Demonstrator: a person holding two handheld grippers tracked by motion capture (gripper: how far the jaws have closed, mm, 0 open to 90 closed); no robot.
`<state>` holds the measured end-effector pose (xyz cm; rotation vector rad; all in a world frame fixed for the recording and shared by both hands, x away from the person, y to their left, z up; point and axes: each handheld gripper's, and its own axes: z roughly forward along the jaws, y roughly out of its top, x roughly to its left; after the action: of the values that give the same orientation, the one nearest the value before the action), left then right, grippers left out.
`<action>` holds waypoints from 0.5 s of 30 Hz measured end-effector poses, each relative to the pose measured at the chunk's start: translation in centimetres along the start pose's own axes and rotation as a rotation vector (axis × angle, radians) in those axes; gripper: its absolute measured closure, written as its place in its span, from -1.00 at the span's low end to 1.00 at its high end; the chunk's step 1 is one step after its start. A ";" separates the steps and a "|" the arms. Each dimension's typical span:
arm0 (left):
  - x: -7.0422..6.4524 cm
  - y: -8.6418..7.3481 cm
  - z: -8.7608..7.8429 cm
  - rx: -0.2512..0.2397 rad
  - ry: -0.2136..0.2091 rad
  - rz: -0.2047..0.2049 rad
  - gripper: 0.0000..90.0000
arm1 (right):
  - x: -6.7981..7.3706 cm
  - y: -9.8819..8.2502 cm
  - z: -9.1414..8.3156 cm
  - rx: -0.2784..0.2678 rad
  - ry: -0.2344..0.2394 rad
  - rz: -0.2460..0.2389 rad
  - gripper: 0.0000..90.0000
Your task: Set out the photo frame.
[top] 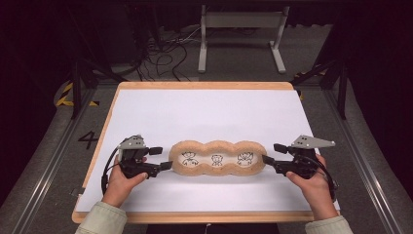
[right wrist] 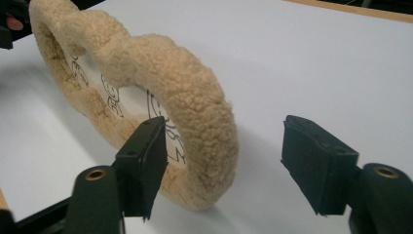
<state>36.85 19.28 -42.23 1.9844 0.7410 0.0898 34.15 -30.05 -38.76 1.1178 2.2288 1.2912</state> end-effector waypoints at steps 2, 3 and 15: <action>-0.2 -0.2 -0.2 0.003 0.019 -0.004 -0.46 | -0.1 0.0 -0.2 0.002 0.000 -0.005 -0.29; -0.6 -0.6 -0.5 0.005 0.043 -0.001 -0.47 | -0.3 -0.1 -0.7 0.002 0.000 -0.005 -0.33; -1.3 -3.4 -3.6 -0.067 0.110 -0.021 -0.56 | -1.8 -1.5 -3.0 0.010 -0.017 -0.019 -0.49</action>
<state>32.97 22.51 -42.80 1.9196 0.8184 0.2102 32.76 -33.57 -38.64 1.1043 2.2309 1.2590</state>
